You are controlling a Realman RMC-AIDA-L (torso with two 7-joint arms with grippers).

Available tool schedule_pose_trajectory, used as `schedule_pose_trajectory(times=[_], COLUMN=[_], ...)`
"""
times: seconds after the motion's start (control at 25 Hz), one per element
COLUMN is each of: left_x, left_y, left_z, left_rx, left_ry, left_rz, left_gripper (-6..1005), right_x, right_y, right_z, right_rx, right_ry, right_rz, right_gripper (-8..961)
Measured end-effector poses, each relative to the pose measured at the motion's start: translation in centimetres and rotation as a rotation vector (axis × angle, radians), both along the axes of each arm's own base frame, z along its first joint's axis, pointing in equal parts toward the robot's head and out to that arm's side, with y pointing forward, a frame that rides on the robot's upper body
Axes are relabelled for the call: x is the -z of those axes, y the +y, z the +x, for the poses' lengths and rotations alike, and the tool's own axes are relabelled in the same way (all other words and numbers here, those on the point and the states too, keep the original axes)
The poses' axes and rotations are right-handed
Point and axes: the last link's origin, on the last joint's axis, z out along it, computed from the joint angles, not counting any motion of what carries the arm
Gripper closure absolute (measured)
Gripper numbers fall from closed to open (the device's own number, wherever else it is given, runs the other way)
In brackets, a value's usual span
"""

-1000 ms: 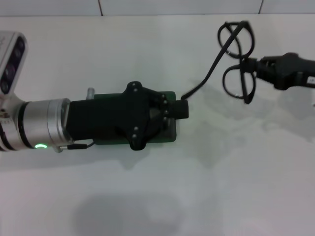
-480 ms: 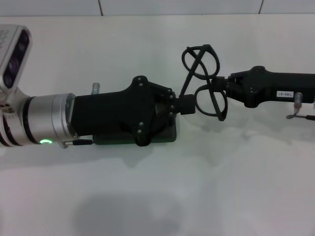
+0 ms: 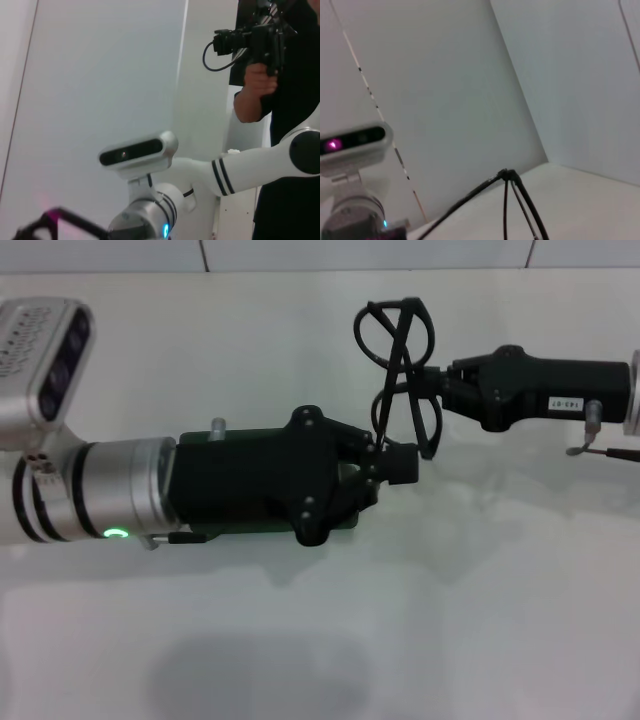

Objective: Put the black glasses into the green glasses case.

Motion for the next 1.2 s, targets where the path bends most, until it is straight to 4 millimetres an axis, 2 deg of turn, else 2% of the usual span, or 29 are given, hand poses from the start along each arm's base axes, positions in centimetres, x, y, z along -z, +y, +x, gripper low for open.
schedule_pose_trajectory(times=[0.48, 0.72, 1.2], left_x=[1.3, 1.6, 1.6], left_y=[0.1, 0.4, 0.6], left_z=[0.6, 0.7, 0.7], left_rx=[-0.003, -0.012, -0.018], left_ry=[0.018, 0.030, 0.029], left_rz=[-0.026, -0.019, -0.010], left_gripper=[1000, 999, 1000], right_x=[-0.1, 0.6, 0.7], right_y=[0.5, 0.1, 0.1], right_z=[-2.3, -3.4, -3.6], right_rx=[-0.061, -0.102, -0.109], right_ry=[0.036, 0.049, 0.049], right_rz=[-0.012, -0.045, -0.052], right_gripper=[917, 917, 917])
